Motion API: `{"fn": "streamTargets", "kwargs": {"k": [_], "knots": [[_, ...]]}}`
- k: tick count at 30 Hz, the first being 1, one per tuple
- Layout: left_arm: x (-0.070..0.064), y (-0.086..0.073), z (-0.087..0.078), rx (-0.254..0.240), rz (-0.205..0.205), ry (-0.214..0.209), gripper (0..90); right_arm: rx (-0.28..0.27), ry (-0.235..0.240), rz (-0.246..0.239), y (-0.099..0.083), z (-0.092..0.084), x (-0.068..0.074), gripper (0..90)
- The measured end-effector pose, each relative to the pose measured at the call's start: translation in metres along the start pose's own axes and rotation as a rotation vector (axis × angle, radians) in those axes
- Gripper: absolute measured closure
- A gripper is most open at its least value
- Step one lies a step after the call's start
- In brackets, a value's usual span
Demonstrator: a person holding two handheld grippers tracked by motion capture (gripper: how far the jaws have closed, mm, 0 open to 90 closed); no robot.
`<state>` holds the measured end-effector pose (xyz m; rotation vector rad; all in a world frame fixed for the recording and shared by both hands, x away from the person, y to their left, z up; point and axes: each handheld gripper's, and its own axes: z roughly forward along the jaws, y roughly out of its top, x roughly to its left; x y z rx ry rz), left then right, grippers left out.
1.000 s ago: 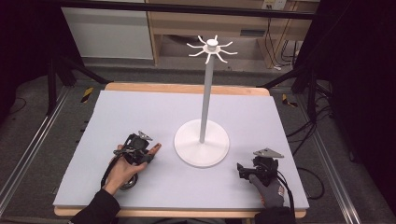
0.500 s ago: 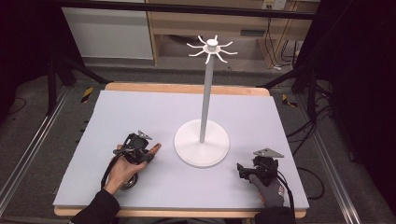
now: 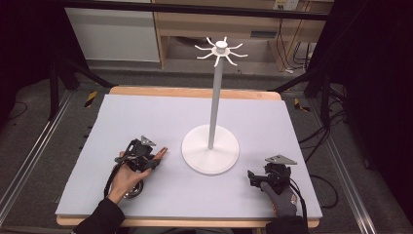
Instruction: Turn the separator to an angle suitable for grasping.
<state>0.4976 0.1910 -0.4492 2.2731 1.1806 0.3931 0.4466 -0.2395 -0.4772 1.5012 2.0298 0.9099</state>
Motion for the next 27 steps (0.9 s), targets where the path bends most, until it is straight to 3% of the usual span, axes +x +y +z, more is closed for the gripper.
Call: {"fn": "streamTargets", "kwargs": {"k": [14,20,21,25,27], "knots": [[0.003,0.004,-0.041,-0.108,-0.029,-0.019,67.4,-0.001,-0.001,0.003,0.0,0.0,0.0,5.4],[0.001,0.008,-0.062,-0.183,-0.033,-0.027,67.4,-0.005,0.0,0.004,0.0,-0.001,-0.001,5.4],[-0.001,0.008,-0.07,-0.223,-0.033,-0.026,67.3,-0.001,-0.002,0.001,0.0,0.0,-0.001,5.4],[-0.004,0.009,-0.08,-0.279,-0.036,-0.029,67.4,-0.003,0.0,0.002,0.0,0.0,-0.001,5.4],[-0.008,0.009,-0.088,-0.336,-0.037,-0.037,67.3,-0.007,-0.003,0.015,0.0,-0.001,-0.002,5.4]]}}
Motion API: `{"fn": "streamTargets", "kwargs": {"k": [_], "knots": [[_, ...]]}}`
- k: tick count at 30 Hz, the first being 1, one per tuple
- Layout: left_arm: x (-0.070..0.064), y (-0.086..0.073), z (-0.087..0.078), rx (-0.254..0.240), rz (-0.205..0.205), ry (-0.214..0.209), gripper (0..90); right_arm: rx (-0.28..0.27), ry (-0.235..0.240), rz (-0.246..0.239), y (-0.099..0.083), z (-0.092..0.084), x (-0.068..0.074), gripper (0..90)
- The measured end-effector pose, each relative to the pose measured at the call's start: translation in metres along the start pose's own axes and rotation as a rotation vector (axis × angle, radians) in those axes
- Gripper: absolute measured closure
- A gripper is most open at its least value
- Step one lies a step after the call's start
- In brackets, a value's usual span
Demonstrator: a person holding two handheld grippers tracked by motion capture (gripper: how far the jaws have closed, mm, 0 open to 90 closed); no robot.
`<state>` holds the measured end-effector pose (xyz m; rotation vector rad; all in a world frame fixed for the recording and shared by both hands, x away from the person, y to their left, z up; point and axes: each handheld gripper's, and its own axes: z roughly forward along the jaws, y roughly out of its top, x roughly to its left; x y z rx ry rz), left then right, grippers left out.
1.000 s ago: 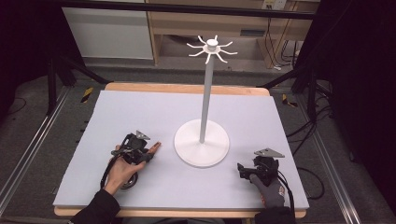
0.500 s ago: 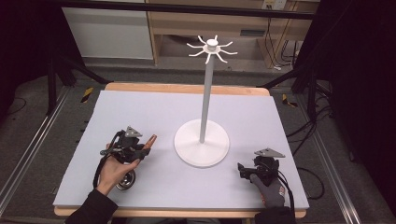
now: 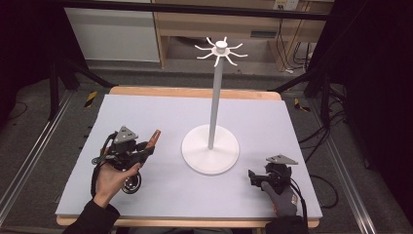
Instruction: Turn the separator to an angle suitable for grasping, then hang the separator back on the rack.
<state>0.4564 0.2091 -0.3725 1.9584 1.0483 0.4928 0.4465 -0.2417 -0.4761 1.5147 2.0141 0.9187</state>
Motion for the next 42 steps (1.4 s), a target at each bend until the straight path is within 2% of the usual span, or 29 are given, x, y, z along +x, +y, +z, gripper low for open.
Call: {"fn": "streamTargets", "kwargs": {"k": [1,4,7,8,10,11,12,14,20,28,37,42], "knots": [[0.0,0.0,0.0,0.0,0.0,0.0,67.3,0.0,0.0,0.0,0.0,0.0,0.0,5.4],[-0.005,0.003,-0.009,-0.07,0.007,0.016,67.4,-0.007,-0.008,0.004,0.0,-0.001,-0.001,5.4],[-0.007,0.004,-0.014,-0.098,0.004,0.017,67.3,-0.013,-0.012,0.0,0.0,-0.002,-0.001,5.4],[-0.009,0.006,-0.019,-0.128,0.007,0.019,67.3,-0.015,-0.015,0.001,0.0,-0.003,-0.002,5.4],[-0.01,0.007,-0.021,-0.139,0.006,0.016,67.3,-0.017,-0.013,0.001,0.0,-0.003,-0.002,5.4],[-0.012,0.009,-0.027,-0.169,-0.001,0.01,67.3,-0.016,-0.013,-0.001,0.0,-0.002,-0.003,5.4],[-0.012,0.009,-0.027,-0.169,-0.001,0.01,67.3,-0.016,-0.013,-0.001,0.0,-0.002,-0.003,5.4],[-0.015,0.011,-0.033,-0.214,-0.002,0.015,67.3,-0.014,-0.012,-0.003,0.0,-0.002,-0.002,5.4],[-0.017,0.013,-0.042,-0.267,-0.004,0.008,67.4,-0.017,-0.013,0.0,0.0,-0.002,-0.003,5.4],[-0.018,0.028,-0.055,-0.344,-0.001,0.003,67.3,-0.017,-0.017,0.007,-0.001,-0.003,-0.002,5.4],[-0.021,0.044,-0.061,-0.384,0.002,0.002,67.3,-0.032,-0.016,0.005,-0.001,-0.005,-0.002,5.4],[-0.018,0.059,-0.062,-0.412,-0.018,0.003,67.3,-0.034,-0.016,0.013,0.0,-0.005,-0.003,5.3]]}}
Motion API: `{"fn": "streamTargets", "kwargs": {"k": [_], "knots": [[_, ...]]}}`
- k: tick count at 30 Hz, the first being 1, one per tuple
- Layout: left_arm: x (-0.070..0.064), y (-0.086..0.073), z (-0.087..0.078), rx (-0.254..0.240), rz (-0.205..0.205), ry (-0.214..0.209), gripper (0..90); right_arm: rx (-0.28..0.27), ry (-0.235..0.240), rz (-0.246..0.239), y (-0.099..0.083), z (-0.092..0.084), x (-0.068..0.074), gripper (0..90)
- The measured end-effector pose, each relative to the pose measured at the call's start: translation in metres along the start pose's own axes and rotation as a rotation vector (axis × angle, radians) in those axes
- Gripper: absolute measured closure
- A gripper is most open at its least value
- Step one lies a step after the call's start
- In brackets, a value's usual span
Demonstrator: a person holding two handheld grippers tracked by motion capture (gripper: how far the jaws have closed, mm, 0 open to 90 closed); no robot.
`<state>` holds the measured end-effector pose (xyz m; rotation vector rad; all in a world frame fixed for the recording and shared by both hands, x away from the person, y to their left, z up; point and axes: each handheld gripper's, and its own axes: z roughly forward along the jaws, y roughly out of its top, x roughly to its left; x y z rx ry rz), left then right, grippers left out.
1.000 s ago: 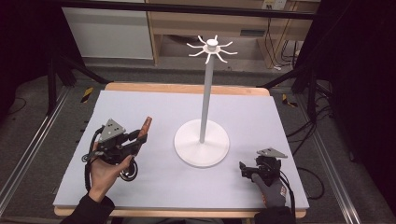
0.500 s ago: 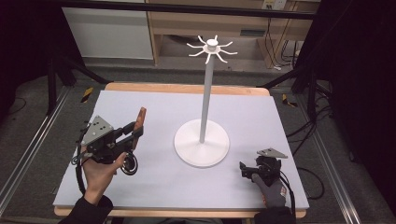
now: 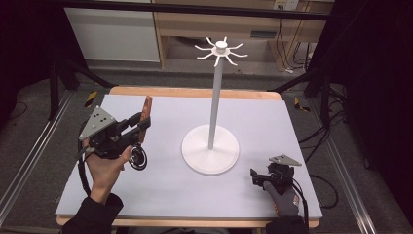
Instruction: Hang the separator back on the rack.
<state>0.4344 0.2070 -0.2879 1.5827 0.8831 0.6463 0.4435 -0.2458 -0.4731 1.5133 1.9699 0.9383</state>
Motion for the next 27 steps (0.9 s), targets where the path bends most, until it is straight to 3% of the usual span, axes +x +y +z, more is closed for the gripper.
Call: {"fn": "streamTargets", "kwargs": {"k": [15,27], "knots": [[-0.018,0.028,0.016,-0.048,0.027,-0.014,67.3,0.005,-0.005,-0.009,0.0,0.002,-0.001,5.4],[-0.033,0.06,0.025,-0.097,0.038,-0.038,67.3,0.009,-0.004,-0.001,0.0,0.002,-0.001,5.3]]}}
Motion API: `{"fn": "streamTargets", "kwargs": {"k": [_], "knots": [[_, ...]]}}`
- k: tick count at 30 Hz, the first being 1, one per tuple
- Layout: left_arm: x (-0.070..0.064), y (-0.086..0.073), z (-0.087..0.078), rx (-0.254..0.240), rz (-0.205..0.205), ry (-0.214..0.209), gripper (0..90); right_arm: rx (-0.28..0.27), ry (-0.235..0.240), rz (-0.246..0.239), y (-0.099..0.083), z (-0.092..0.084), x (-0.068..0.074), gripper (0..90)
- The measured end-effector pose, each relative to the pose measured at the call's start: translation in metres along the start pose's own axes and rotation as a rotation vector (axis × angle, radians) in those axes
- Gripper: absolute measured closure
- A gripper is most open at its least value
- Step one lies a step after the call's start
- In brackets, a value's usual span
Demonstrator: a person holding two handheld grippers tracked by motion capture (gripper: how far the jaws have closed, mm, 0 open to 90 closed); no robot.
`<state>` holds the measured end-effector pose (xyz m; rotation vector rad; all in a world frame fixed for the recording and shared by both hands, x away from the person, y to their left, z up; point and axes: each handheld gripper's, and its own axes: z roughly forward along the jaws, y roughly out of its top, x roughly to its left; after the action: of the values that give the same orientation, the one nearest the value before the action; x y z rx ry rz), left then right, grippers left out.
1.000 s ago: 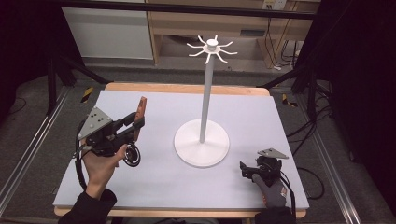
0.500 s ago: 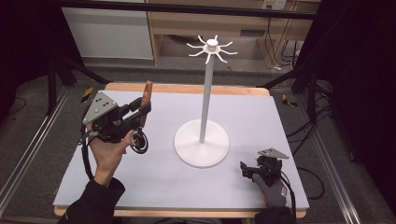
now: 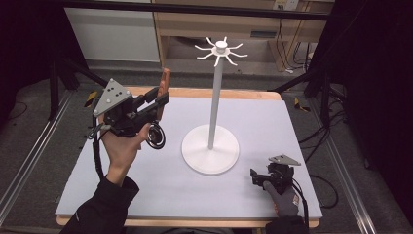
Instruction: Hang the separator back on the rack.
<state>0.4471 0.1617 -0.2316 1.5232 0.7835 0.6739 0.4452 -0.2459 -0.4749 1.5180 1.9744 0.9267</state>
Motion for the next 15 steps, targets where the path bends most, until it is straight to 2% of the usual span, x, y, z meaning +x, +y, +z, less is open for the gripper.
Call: {"fn": "streamTargets", "kwargs": {"k": [8,15], "knots": [[-0.003,0.013,0.006,-0.02,-0.001,-0.012,67.3,-0.001,0.0,-0.001,0.0,0.0,-0.001,5.3],[-0.005,0.015,0.011,-0.024,-0.004,-0.018,67.3,-0.001,0.005,0.001,-0.001,0.0,-0.001,5.3]]}}
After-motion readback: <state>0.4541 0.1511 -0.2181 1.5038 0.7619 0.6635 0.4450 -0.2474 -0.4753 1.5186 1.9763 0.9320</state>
